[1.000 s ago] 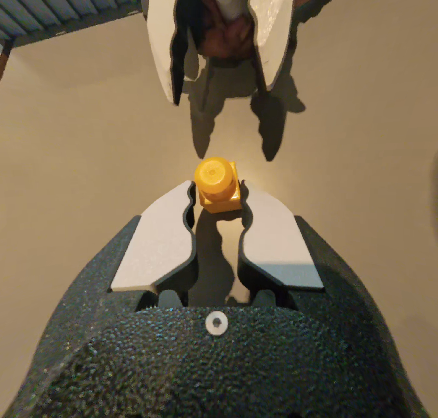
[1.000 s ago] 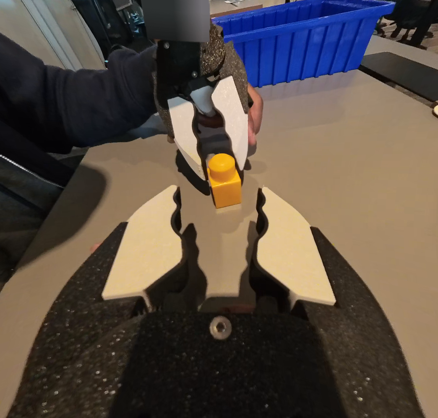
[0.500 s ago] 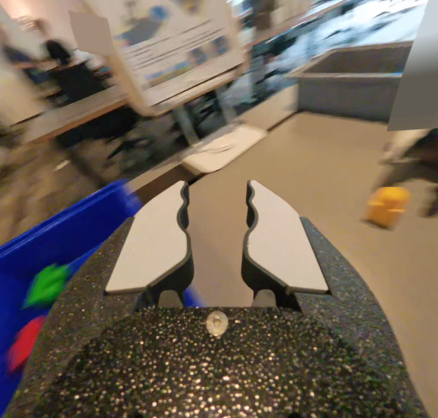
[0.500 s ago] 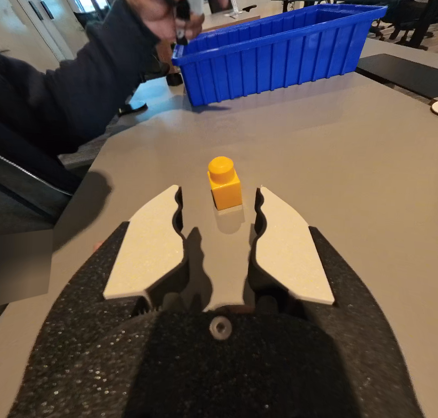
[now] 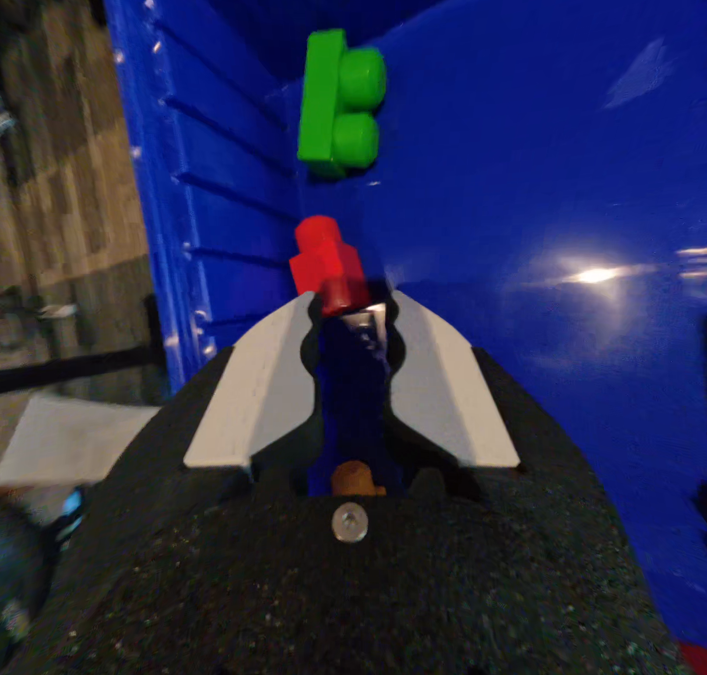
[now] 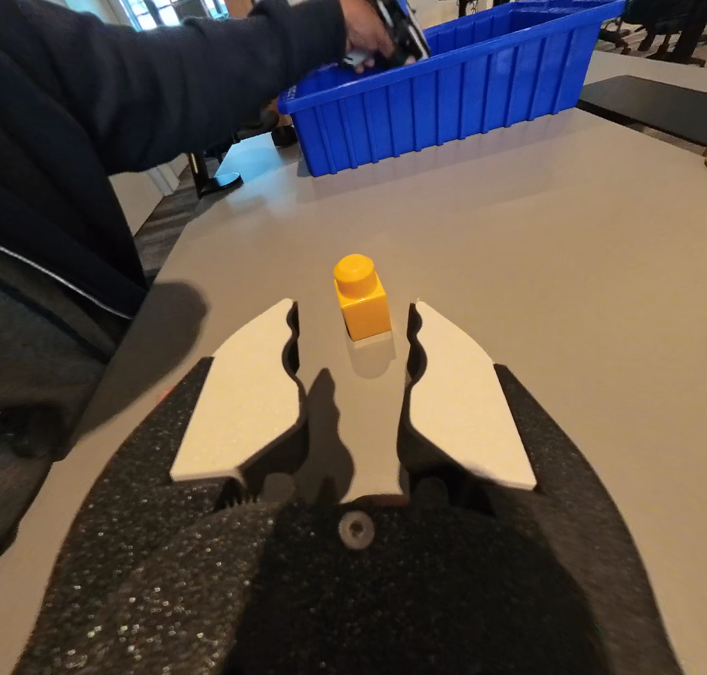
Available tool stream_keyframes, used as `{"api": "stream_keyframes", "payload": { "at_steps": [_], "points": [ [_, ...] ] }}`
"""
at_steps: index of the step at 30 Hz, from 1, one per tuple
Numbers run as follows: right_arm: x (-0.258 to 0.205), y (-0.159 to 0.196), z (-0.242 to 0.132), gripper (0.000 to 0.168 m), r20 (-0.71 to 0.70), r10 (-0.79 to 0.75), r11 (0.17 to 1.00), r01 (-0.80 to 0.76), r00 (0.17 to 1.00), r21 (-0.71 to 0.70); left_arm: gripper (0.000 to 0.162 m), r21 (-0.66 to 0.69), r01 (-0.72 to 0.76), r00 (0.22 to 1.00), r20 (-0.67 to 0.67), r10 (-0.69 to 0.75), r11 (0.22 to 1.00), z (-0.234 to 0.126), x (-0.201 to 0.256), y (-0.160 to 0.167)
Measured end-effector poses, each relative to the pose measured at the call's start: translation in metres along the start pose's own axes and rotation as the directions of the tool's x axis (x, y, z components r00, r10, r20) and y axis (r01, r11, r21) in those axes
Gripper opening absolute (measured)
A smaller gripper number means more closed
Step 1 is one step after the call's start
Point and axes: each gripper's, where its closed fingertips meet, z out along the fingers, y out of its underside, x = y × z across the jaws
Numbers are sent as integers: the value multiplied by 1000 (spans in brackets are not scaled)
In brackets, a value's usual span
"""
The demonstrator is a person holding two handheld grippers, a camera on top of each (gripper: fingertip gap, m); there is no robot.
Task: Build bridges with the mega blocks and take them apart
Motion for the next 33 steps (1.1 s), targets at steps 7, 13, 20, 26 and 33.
{"api": "stream_keyframes", "payload": {
  "at_steps": [7,13,20,26,33],
  "points": [
    [-1,-1,-1,53,16,6,1000,-6,1000,9,38,-198,-157,966,175,192,968,23,-10,-1],
    [-2,-1,-1,52,22,4,1000,-4,1000,11,44,-302,-278,936,129,329,912,31,-2,10],
    [-3,0,0,52,25,-2,1000,2,1000,3,41,-140,-139,990,-44,134,980,-10,20,-7],
    [-4,0,0,52,26,-5,1000,5,1000,3,57,-114,-72,984,-168,52,991,-1,37,-16],
    [-5,0,0,51,33,-6,1000,6,999,2,55,-168,-484,874,-139,466,859,22,29,-5]
  ]
}}
